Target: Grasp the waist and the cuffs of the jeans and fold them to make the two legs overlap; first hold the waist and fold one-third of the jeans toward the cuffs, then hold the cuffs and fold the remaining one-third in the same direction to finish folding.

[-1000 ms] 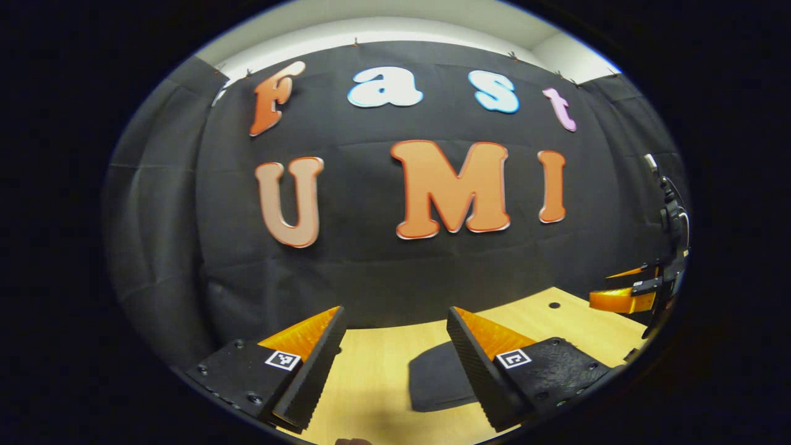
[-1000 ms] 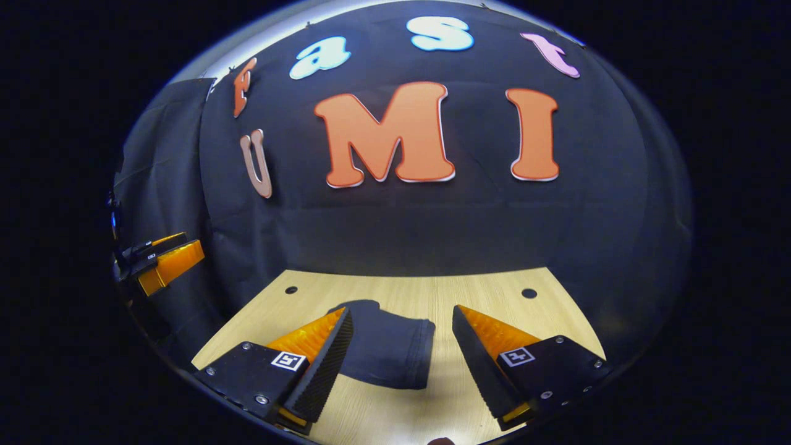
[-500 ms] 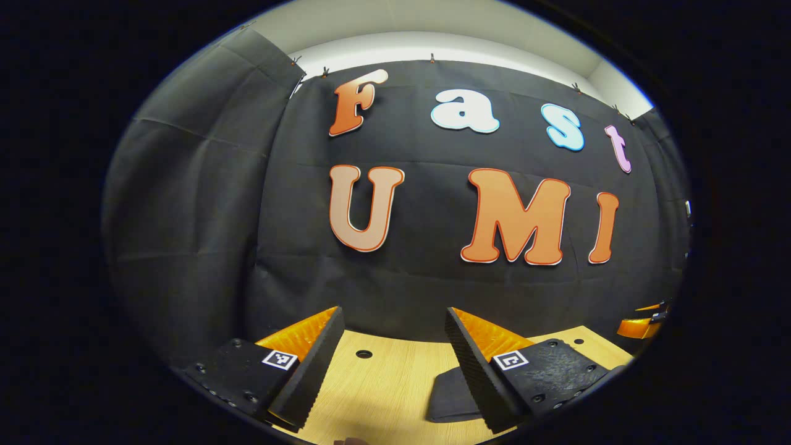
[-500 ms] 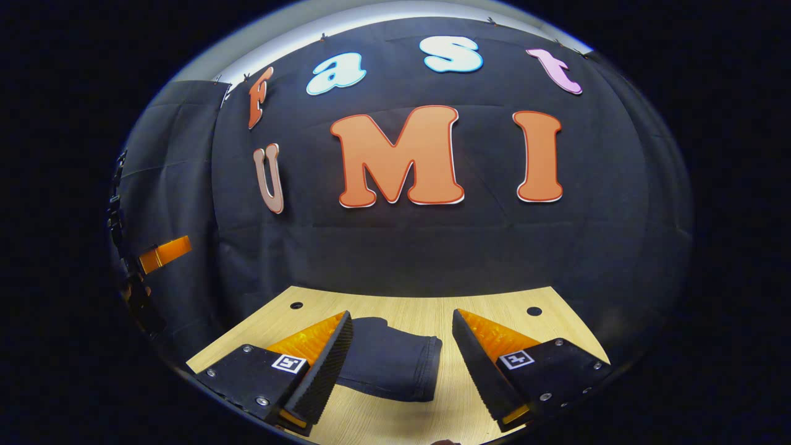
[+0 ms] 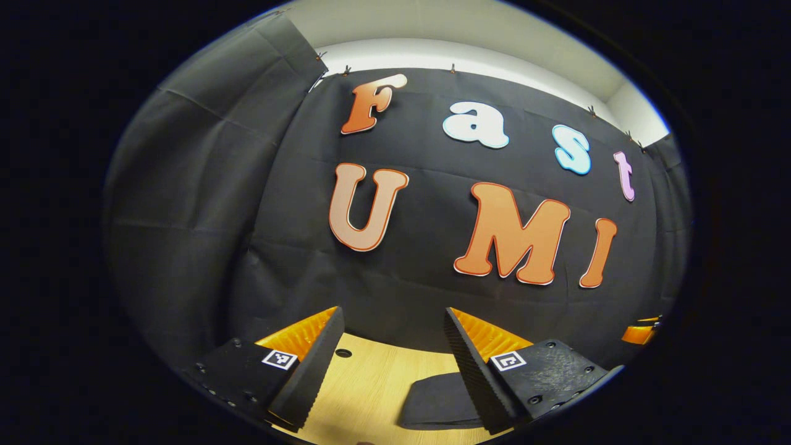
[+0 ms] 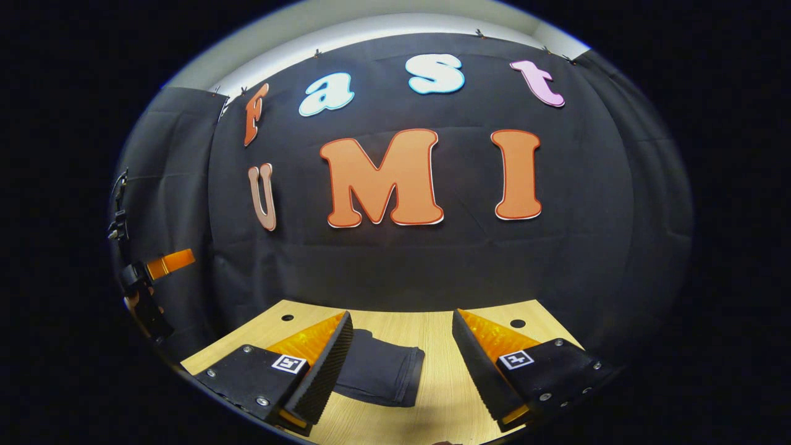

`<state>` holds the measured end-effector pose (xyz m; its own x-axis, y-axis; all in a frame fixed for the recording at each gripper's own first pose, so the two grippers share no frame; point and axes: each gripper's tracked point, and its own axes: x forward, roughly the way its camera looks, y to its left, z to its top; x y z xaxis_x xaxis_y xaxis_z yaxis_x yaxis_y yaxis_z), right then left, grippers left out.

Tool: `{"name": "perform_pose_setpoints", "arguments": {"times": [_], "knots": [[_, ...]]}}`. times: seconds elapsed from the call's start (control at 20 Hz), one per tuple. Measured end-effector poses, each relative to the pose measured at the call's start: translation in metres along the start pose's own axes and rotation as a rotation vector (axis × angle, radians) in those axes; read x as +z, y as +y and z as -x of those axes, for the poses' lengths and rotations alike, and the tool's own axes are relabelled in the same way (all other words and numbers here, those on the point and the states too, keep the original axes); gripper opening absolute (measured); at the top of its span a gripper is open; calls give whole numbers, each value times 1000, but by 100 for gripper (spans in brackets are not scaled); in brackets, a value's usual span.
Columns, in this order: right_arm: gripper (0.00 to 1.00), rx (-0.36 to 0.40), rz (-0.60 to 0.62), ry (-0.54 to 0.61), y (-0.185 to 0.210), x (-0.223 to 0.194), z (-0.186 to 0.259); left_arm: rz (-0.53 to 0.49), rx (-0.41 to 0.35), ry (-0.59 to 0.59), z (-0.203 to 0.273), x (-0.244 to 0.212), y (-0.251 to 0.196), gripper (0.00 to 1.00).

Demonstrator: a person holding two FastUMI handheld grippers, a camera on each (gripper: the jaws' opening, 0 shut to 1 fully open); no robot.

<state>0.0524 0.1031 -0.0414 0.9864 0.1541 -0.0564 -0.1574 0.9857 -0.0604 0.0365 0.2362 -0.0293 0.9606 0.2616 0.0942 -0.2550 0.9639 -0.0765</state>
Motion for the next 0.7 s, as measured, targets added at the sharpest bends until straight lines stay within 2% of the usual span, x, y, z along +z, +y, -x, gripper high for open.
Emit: {"name": "perform_pose_setpoints", "arguments": {"times": [0.05, 0.1, 0.15, 0.45, 0.5, 0.55, 0.7], "knots": [[98, -6, -6, -7, -3, 2, 0, -4, -7, -6, -1, 3, -4, 99], [100, -11, -13, -11, -4, 2, 0, -10, -14, -8, -1, 4, -7, 97], [98, -13, -22, -14, -5, 3, 0, -17, -20, -8, -3, 5, -8, 98], [97, -35, -17, -12, -6, 3, 1, -77, -39, -8, -15, 10, -13, 95], [100, -38, -20, -9, -6, 3, 2, -80, -42, -5, -18, 9, -15, 95], [97, -42, -24, -3, -7, 2, 2, -78, -50, -3, -22, 8, -19, 95], [97, -56, -19, 1, -10, 3, 1, -70, -65, 8, -30, 2, -28, 98]]}}
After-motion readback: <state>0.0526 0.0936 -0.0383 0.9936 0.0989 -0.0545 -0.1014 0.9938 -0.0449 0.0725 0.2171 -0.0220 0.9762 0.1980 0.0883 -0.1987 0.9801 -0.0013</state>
